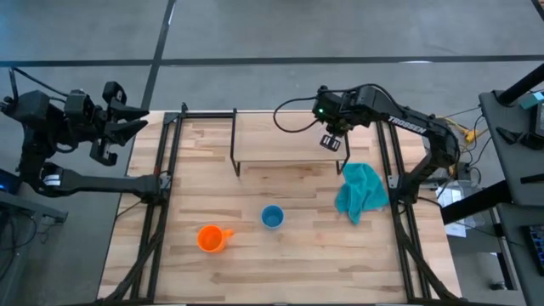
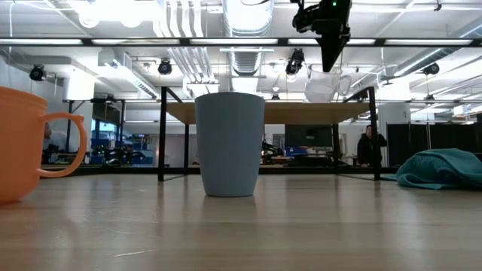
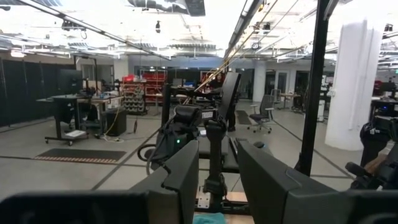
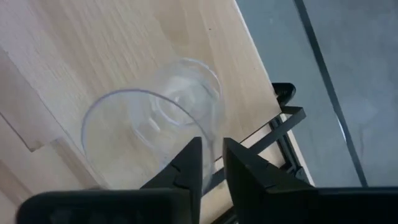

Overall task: Stack small to large cups/mugs on shelf
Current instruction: Put the transparent cup on the shelf

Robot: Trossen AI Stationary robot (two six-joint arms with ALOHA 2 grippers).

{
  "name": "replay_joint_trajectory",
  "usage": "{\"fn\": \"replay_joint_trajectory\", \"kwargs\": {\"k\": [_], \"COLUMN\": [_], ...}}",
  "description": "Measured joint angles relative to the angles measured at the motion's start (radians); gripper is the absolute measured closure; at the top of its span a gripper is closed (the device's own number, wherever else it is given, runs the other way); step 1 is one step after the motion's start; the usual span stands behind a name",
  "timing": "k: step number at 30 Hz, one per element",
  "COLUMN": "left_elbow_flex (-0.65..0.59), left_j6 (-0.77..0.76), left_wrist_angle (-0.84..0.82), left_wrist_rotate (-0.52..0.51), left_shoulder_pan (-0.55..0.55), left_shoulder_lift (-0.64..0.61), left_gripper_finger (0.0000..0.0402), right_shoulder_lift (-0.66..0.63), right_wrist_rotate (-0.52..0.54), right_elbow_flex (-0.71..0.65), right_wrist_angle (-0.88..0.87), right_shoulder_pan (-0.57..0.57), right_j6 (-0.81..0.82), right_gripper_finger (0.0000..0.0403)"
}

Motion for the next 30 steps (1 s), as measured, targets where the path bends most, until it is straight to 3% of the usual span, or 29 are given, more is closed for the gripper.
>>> {"fn": "replay_joint_trajectory", "kwargs": {"k": [5,11,30], "left_elbow_flex": [0.000,0.000,0.000], "left_j6": [0.000,0.000,0.000], "left_wrist_angle": [0.000,-0.007,-0.013], "left_wrist_rotate": [0.000,0.000,0.000], "left_shoulder_pan": [0.000,0.000,0.000], "left_shoulder_lift": [0.000,0.000,0.000], "left_gripper_finger": [0.0302,0.0302,0.0302], "right_shoulder_lift": [0.022,0.021,0.023], "right_wrist_rotate": [0.000,0.000,0.001], "right_elbow_flex": [-0.001,0.013,0.062], "right_wrist_angle": [0.000,-0.011,-0.013], "right_shoulder_pan": [0.000,0.000,-0.003], "right_j6": [0.000,-0.002,-0.064], "right_gripper_finger": [0.0315,0.0308,0.0360]}}
